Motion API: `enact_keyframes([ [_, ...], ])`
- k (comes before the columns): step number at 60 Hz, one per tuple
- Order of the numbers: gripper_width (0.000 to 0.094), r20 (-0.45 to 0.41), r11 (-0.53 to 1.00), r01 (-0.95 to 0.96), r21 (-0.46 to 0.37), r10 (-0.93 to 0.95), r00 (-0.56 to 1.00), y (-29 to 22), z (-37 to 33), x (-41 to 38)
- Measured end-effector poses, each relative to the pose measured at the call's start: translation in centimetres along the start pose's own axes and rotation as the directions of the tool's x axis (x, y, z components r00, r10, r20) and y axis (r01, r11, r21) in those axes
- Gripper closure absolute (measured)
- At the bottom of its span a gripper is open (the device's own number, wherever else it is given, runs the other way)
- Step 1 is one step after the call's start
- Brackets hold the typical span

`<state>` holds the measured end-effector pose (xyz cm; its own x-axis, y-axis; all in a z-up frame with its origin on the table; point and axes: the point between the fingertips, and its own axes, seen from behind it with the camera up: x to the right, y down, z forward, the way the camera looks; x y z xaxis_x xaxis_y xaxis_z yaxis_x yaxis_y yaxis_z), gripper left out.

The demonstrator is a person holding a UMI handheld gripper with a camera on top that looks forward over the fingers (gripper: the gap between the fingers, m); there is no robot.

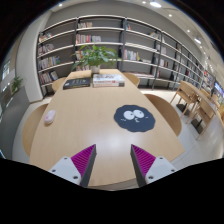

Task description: Arrange mouse

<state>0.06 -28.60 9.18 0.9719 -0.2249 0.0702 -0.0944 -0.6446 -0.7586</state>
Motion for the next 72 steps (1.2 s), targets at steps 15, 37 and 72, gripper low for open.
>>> enact_keyframes([
  [15,0.0249,0.209,0.991,0.088,-0.098,-0.066,0.976,3.2,4.5,-17.3],
  [37,0.0249,0.314,0.988,0.124,-0.089,-0.091,0.945,-1.9,13.7,-31.7],
  [72,0.0595,0.259,0.985,0.148,-0.093,-0.119,0.958,-6.6,21.1,-33.8],
])
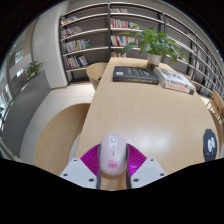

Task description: Arrange mouse

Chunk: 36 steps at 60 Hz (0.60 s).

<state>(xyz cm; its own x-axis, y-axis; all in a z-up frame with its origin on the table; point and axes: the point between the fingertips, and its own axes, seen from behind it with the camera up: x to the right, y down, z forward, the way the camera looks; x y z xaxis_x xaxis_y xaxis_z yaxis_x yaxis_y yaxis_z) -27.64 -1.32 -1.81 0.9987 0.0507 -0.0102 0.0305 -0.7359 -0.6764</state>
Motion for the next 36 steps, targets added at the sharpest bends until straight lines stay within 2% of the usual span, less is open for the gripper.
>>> enact_keyframes([
  [1,0.0626,0.002,1.000,0.002,-0.005,-0.002,1.000,0.0,0.0,0.1],
  [5,0.0626,0.021,0.999,-0.008,-0.033,0.009,1.000,0.0,-0.4,0.4],
  [9,0.0626,0.041,1.000,-0.014,-0.003,0.014,0.999,-2.0,-2.1,1.6],
  [15,0.0627,0.052,0.992,-0.027,0.123,0.021,0.998,-9.0,-6.8,5.3],
  [25,0.0628,-0.007,0.940,0.024,0.341,-0.023,1.000,-21.2,-16.4,15.9],
  [31,0.0627,-0.056,0.903,0.034,0.428,-0.011,0.998,-24.4,-21.1,23.7],
  [36,0.0625,-0.095,0.893,0.045,0.448,-0.003,0.995,-25.0,-22.7,30.1],
])
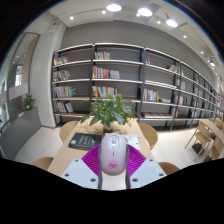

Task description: Arrange mouse

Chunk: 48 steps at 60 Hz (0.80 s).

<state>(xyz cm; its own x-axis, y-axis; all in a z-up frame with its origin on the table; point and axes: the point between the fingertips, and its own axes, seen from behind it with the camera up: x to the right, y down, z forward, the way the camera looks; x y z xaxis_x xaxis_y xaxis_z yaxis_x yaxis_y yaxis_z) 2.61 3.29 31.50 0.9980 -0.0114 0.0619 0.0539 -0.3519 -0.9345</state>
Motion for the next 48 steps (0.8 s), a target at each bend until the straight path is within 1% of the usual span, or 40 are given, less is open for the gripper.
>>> enact_keyframes([
  [2,0.0625,-0.011,1.000,0.000,-0.007,0.000,1.000,0.7,-0.1,2.4],
  [3,0.0625,-0.016,1.000,-0.001,-0.011,0.001,1.000,2.1,-1.0,3.2],
  [6,0.0626,-0.026,0.998,-0.015,-0.056,0.014,1.000,4.0,-0.3,6.6],
  [10,0.0627,-0.051,0.990,-0.026,-0.141,0.019,0.999,9.7,0.0,10.0],
  [13,0.0626,-0.051,0.975,-0.040,-0.220,0.029,0.998,13.7,0.5,11.9],
  [14,0.0625,-0.053,0.970,-0.045,-0.240,0.033,0.998,16.0,0.4,11.9],
  [18,0.0625,-0.054,0.944,-0.066,-0.322,0.051,0.997,21.6,0.2,12.7],
  [24,0.0616,-0.042,0.907,-0.074,-0.415,0.062,0.997,27.2,0.6,13.1],
  [28,0.0611,-0.039,0.892,-0.068,-0.446,0.057,0.998,30.2,0.8,13.2],
  [29,0.0593,-0.037,0.888,-0.065,-0.455,0.054,0.998,30.9,0.8,13.2],
  [36,0.0590,-0.025,0.864,-0.051,-0.500,0.045,0.999,33.8,0.3,13.1],
  [39,0.0566,-0.013,0.856,-0.055,-0.513,0.056,0.998,35.0,0.4,12.7],
  [42,0.0542,-0.015,0.869,-0.063,-0.490,0.064,0.998,35.0,0.4,12.8],
  [48,0.0492,-0.020,0.869,-0.089,-0.486,0.091,0.996,35.3,0.6,12.8],
])
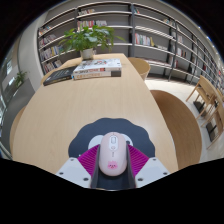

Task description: Arrange mouse

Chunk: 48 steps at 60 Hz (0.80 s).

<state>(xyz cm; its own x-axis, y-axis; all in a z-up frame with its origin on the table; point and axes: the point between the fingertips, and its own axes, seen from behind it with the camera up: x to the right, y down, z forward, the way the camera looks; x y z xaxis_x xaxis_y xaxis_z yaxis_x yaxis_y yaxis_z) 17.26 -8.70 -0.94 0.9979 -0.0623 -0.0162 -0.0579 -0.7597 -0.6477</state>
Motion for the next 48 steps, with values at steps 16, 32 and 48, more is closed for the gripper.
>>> enact_keyframes([
  [16,0.0235,-0.022,0.999,0.036,0.003,-0.036,0.999,-3.2,-4.2,-1.4],
  [32,0.0237,-0.021,0.980,0.080,0.184,-0.078,0.997,-9.4,-15.7,-7.0],
  [48,0.0240,-0.014,0.958,0.052,0.283,-0.050,0.999,-8.6,-24.1,-12.0],
])
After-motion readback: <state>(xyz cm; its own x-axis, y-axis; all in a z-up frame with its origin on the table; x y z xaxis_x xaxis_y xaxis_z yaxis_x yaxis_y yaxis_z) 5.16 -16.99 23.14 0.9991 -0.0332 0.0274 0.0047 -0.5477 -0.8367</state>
